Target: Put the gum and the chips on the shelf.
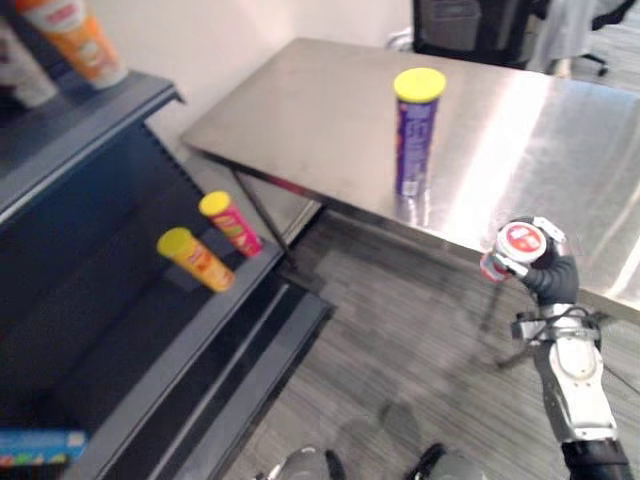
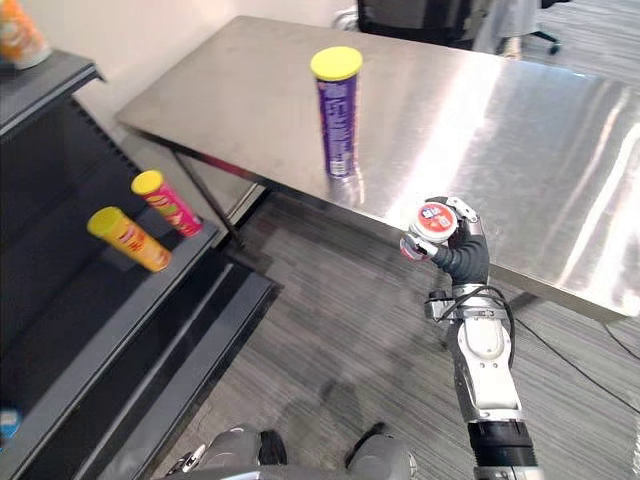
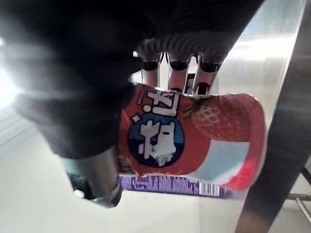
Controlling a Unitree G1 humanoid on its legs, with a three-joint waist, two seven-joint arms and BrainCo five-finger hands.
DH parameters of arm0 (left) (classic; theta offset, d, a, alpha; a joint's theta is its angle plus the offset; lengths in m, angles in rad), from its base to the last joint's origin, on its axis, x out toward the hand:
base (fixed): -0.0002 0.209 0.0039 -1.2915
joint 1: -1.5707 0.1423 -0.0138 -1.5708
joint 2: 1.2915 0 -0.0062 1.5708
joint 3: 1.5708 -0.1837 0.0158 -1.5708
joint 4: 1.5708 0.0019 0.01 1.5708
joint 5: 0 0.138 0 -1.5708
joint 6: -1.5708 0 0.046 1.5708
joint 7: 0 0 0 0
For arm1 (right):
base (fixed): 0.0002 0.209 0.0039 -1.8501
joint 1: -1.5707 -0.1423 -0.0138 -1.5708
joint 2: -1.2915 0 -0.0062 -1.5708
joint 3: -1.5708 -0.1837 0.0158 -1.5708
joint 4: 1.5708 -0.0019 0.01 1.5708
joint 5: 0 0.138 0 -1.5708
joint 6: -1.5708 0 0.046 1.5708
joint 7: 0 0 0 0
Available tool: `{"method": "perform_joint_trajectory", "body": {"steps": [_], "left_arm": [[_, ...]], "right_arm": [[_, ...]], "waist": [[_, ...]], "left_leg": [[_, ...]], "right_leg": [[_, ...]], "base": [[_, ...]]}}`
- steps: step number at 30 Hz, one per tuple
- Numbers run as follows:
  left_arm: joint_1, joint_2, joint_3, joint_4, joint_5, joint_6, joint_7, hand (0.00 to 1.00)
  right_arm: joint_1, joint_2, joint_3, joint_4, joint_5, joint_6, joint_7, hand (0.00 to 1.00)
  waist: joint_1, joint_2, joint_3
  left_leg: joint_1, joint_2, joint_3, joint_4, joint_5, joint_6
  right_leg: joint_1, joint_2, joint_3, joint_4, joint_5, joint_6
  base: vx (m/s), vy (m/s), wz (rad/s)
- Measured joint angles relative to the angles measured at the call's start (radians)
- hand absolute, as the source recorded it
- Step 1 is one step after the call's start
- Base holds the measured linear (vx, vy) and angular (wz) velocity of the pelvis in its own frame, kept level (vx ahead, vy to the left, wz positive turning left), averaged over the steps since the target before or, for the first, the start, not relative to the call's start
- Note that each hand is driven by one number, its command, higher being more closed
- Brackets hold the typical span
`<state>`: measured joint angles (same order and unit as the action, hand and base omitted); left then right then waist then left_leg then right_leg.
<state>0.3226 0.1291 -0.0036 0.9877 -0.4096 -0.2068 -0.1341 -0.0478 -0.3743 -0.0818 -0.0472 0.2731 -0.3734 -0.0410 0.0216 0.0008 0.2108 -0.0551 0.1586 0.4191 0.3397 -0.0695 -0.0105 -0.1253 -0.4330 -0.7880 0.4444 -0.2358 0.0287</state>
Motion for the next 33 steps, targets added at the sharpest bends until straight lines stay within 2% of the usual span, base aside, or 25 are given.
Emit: {"method": "perform_joint_trajectory", "body": {"steps": [1,6,10,16,21,28,33], "left_arm": [[0.0,0.0,0.0,0.002,0.0,-0.006,0.0,0.0],[0.0,0.019,-0.021,0.007,0.001,-0.023,0.001,0.0],[0.0,0.031,-0.043,0.0,0.032,-0.024,0.004,0.0],[-0.002,0.039,-0.05,-0.001,0.033,-0.022,0.004,0.0],[-0.002,0.042,-0.051,-0.001,0.029,-0.023,0.002,0.0],[-0.001,0.042,-0.05,-0.002,0.009,-0.03,-0.026,0.0],[0.0,0.039,-0.049,-0.013,-0.052,-0.038,-0.049,0.0]], "right_arm": [[0.0,0.004,-0.003,-0.001,0.0,0.0,-0.003,1.0],[-0.001,0.042,-0.037,-0.017,-0.03,0.001,-0.041,1.0],[0.005,0.042,-0.041,-0.018,-0.034,0.001,-0.04,1.0],[0.04,0.043,-0.043,-0.025,-0.036,0.001,-0.039,1.0],[0.043,0.043,-0.051,-0.024,-0.036,0.001,-0.011,1.0],[-0.013,0.041,-0.021,-0.024,-0.036,-0.002,0.033,1.0],[-0.035,0.04,0.071,-0.024,-0.036,-0.008,0.091,1.0]], "waist": [[-0.001,0.007,-0.004],[-0.02,-0.008,-0.003],[-0.023,-0.012,-0.003],[-0.024,-0.026,0.0],[-0.023,-0.024,-0.001],[-0.015,-0.019,-0.004],[0.015,-0.021,-0.004]], "left_leg": [[0.007,-0.018,0.016,-0.063,0.003,-0.004],[0.023,-0.059,0.071,-0.206,0.005,-0.011],[0.064,-0.088,0.093,-0.302,-0.004,-0.042],[0.078,-0.129,0.094,-0.37,0.001,-0.034],[0.079,-0.135,0.08,-0.392,0.023,-0.02],[0.078,-0.137,0.028,-0.4,0.042,-0.019],[0.077,-0.147,-0.008,-0.392,0.04,-0.018]], "right_leg": [[-0.014,-0.01,-0.019,0.002,0.015,0.004],[-0.013,-0.045,-0.09,0.015,0.056,0.008],[-0.012,-0.05,-0.09,0.01,0.093,0.011],[-0.012,-0.04,-0.07,-0.052,0.161,0.016],[-0.012,-0.033,-0.068,-0.056,0.166,0.015],[0.021,-0.032,-0.077,-0.053,0.167,0.016],[0.046,-0.068,-0.09,-0.021,0.168,0.019]], "base": [[-0.11,0.14,0.68],[-0.05,0.098,0.49],[-0.07,0.122,0.03],[-0.09,0.106,-0.06],[0.06,0.019,0.06],[0.1,-0.007,0.3],[0.08,-0.018,0.33]]}}
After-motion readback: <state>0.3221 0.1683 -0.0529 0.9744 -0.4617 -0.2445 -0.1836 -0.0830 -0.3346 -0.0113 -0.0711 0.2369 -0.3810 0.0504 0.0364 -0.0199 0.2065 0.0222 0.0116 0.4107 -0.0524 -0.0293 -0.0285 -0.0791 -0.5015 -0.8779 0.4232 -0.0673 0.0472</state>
